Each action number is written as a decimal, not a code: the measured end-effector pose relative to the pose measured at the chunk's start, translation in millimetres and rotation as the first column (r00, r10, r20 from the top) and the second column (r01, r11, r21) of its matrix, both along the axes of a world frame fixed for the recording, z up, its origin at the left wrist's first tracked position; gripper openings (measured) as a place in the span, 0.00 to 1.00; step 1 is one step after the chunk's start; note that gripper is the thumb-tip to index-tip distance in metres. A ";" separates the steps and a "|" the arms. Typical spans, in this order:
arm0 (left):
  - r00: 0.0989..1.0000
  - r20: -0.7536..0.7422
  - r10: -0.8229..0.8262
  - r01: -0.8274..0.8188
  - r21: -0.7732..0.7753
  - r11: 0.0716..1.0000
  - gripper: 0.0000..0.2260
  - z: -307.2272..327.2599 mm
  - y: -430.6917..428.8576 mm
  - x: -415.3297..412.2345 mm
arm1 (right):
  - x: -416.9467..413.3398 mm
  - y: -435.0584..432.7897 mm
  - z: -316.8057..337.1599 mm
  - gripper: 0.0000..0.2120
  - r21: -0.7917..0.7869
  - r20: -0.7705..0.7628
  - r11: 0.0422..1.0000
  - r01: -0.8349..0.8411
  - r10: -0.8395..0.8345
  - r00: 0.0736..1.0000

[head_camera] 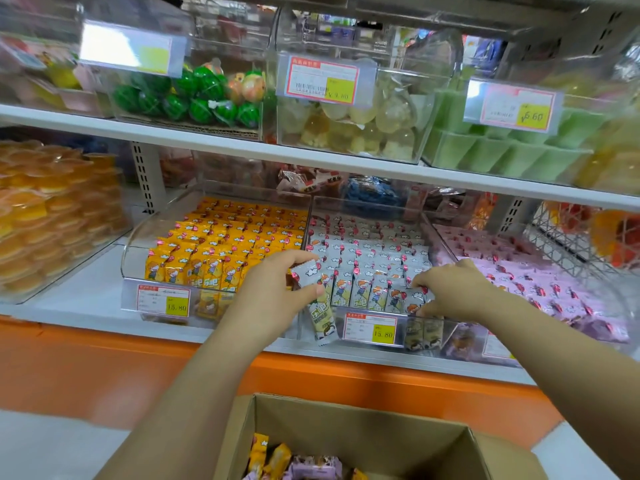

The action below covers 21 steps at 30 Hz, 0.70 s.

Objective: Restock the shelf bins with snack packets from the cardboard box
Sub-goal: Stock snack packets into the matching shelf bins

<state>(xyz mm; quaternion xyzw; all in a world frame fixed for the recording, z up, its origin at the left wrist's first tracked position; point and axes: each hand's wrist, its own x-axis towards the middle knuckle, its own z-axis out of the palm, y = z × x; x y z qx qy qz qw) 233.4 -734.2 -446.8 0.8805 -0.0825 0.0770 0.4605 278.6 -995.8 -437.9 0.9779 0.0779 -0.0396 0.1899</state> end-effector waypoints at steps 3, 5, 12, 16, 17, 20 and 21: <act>1.000 0.026 -0.009 0.009 -0.001 1.000 0.20 -2.4 1.2 -0.6 | -1.0 0.8 2.6 0.24 -0.027 -0.006 0.999 -0.016 0.016 1.000; 0.999 0.047 -0.019 0.020 -0.009 1.000 0.20 -2.5 1.6 -1.3 | -2.9 1.5 3.0 0.23 -0.025 0.003 0.999 -0.022 0.022 1.000; 0.971 0.230 -0.060 0.094 -0.142 0.985 0.17 13.9 -26.1 -3.3 | -19.1 -4.9 -4.2 0.21 -0.019 0.130 0.999 -0.029 0.032 0.991; 0.946 0.296 -0.131 0.159 -0.073 0.985 0.17 27.1 -65.0 14.7 | -23.2 -8.1 -7.5 0.19 0.015 0.108 0.999 -0.033 0.031 0.994; 0.948 0.273 -0.161 0.171 -0.013 0.985 0.17 26.2 -75.3 20.9 | -23.1 -11.0 -8.3 0.18 0.050 0.088 0.998 -0.026 0.021 0.996; 0.962 0.114 -0.250 0.223 0.205 0.953 0.19 15.0 -102.6 37.2 | -23.0 -20.2 -10.0 0.17 0.173 0.085 0.984 -0.040 0.026 0.996; 0.960 0.045 -0.276 0.255 0.259 0.931 0.19 10.0 -110.0 41.3 | -23.3 -22.6 -10.9 0.17 0.196 0.104 0.979 -0.058 0.038 0.994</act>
